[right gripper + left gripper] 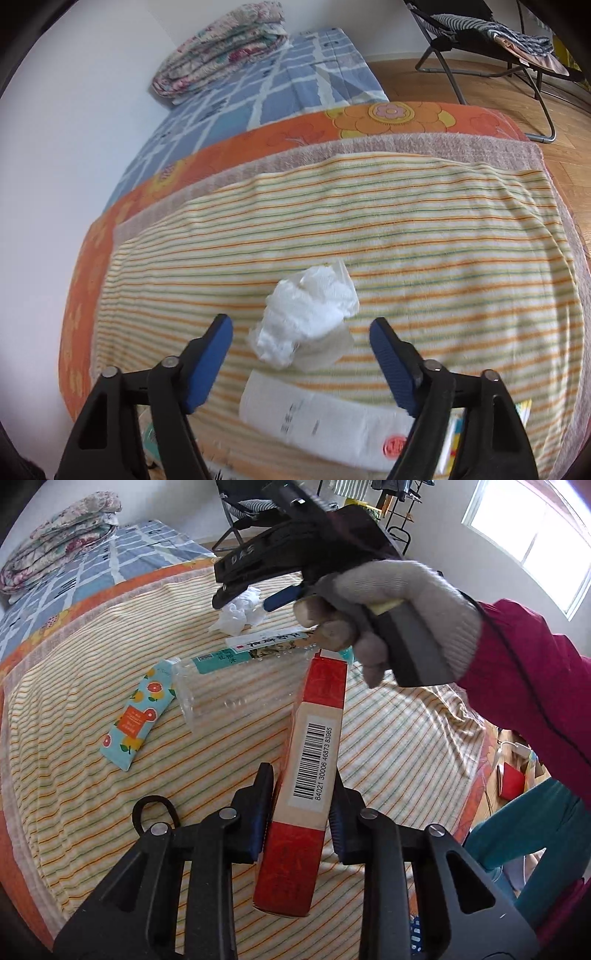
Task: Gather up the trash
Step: 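Grasp the red medicine box with the left tool while the right tool grasps the crumpled tissue, then carry the red box and tissue to the blue basket and release both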
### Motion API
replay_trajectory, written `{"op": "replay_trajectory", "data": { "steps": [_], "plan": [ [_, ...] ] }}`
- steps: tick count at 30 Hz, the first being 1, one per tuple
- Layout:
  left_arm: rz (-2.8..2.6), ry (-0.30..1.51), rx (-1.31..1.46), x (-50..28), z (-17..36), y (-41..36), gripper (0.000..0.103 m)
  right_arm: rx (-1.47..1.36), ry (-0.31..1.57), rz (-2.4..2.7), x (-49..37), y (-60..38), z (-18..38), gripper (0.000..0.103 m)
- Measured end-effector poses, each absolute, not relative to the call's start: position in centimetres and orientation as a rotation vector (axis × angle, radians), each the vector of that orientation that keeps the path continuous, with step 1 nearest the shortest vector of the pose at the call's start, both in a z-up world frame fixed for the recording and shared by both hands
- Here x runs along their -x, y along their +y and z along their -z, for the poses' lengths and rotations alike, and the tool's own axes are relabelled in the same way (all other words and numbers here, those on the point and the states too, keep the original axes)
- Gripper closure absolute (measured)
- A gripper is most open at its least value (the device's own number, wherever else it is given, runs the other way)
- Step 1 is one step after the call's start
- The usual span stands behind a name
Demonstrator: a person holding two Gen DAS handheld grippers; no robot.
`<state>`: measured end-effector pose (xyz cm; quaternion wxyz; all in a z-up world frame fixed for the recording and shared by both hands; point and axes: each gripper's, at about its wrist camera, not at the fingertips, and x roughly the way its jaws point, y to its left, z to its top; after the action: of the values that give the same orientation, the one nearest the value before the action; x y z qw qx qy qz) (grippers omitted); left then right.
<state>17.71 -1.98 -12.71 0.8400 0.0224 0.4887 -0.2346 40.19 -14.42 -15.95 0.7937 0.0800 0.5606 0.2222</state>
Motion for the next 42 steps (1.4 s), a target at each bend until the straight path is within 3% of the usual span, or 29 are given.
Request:
{"op": "replay_trajectory", "data": {
  "steps": [1,3,9,23,42],
  "plan": [
    [0.495,1.032,-0.044,-17.7,12.7,-1.9,0.076,-0.171,1.216,-0.479,-40.3,-14.2,16.3,0.040],
    [0.489,1.031,-0.035,-17.7,12.7,-1.8,0.076,-0.170,1.234,-0.480,-40.4,-14.0,16.7,0.059],
    [0.457,1.031,-0.030,-17.1,12.5,-1.3,0.077,-0.191,1.198,-0.507,-39.6,-14.3,15.8,0.070],
    [0.383,1.007,0.009,-13.6,9.6,-0.2,0.079,-0.215,1.054,-0.583,-35.1,-16.7,7.8,0.071],
    [0.318,0.966,0.053,-2.0,4.7,-0.2,0.079,-0.073,0.958,-0.765,-17.7,-20.4,0.4,0.071]
  ]
}}
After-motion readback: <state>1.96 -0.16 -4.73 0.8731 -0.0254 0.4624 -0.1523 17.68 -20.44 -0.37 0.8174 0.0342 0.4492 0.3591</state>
